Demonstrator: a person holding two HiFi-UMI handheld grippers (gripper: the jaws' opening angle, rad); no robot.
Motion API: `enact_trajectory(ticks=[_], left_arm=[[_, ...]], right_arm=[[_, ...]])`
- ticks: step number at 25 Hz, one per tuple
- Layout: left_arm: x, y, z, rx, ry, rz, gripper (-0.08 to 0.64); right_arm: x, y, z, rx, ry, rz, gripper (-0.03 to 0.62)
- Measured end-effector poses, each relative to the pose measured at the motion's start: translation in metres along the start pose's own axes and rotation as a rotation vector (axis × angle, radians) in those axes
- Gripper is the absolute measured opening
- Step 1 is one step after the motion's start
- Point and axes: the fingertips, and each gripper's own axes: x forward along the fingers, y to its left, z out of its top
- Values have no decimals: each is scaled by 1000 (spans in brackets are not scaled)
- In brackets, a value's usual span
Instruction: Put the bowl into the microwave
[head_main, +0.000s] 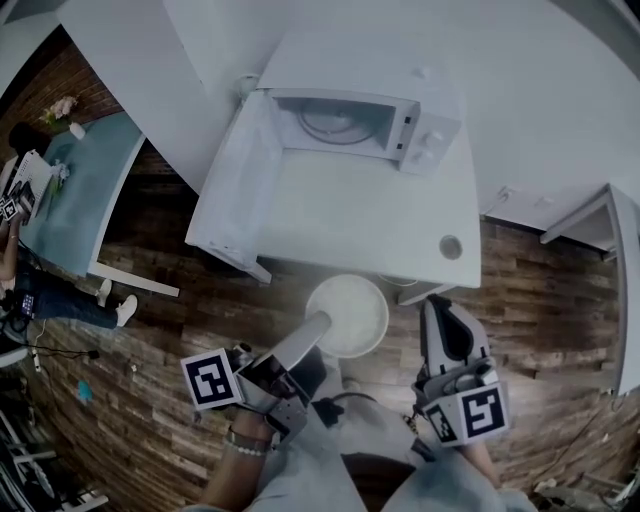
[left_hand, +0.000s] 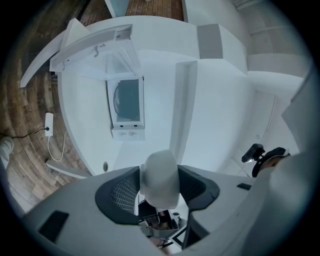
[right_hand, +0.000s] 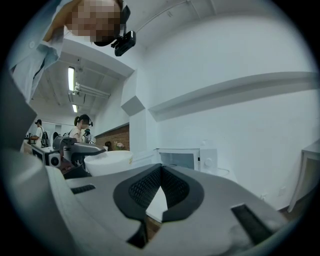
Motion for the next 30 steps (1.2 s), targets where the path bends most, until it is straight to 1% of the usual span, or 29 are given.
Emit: enact_trajectory(ticks=[5, 12, 18, 23, 27, 30], left_arm=[[17, 4, 32, -12, 22, -1, 224], [42, 6, 77, 10, 70, -15, 224], [63, 8, 96, 24, 147, -35, 224], [74, 7, 107, 51, 205, -36, 224], [81, 8, 114, 36, 222, -42, 224], [90, 10, 119, 42, 222, -42, 224]], right_arm=[[34, -5, 8, 2, -3, -21, -2], [78, -13, 20, -10, -9, -68, -2], [105, -24, 25, 9, -2, -134, -2], [105, -50, 22, 19, 29, -243, -2], [109, -55, 23, 21, 32, -265, -2], [120, -57, 24, 15, 34, -250, -2]])
